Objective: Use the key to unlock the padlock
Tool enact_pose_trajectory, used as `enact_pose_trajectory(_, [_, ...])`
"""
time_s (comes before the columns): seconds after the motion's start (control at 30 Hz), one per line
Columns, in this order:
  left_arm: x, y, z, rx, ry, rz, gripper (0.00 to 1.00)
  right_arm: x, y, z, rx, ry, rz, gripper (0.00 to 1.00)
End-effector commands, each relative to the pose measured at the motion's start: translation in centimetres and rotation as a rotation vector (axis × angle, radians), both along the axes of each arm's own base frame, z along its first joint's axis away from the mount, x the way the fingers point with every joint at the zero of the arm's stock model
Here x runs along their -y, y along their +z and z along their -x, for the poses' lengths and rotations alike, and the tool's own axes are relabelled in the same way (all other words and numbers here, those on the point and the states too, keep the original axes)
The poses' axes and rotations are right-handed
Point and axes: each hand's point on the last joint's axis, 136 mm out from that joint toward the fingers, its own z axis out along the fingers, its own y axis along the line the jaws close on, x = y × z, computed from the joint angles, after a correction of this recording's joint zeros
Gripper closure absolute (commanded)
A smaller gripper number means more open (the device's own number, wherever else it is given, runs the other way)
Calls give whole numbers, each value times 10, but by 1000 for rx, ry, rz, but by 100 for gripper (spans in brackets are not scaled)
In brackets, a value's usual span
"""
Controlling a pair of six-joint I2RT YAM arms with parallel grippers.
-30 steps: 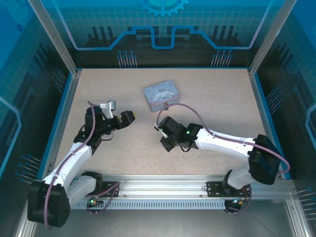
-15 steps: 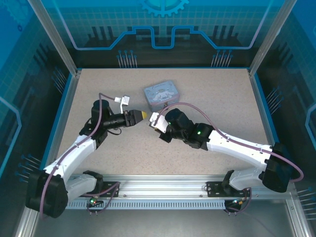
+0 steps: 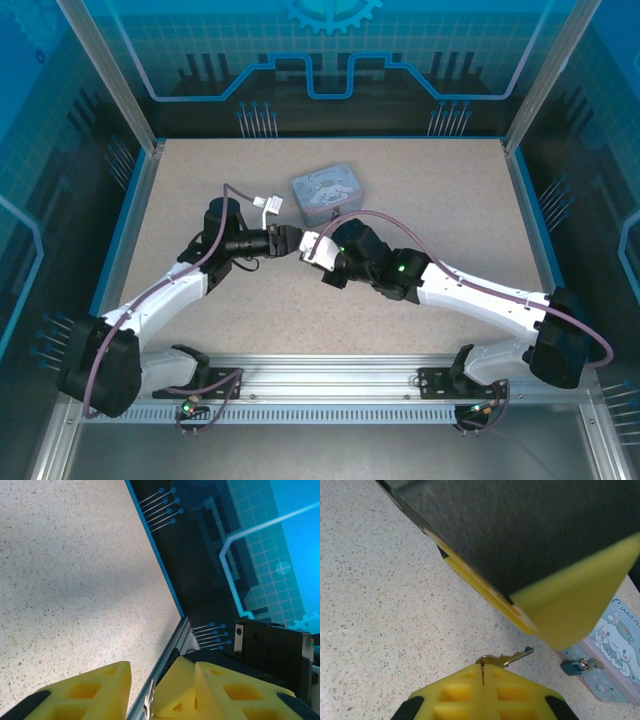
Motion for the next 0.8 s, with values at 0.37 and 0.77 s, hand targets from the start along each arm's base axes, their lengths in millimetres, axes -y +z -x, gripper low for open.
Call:
enact_pose_trajectory(0.37, [14, 1, 2, 16, -65, -7, 79, -11, 16, -3, 40, 10, -57, 100])
enact_pose_trajectory(0.77, [9, 22, -10, 186, -5, -61, 100, 12, 20, 1, -108, -14, -218, 68])
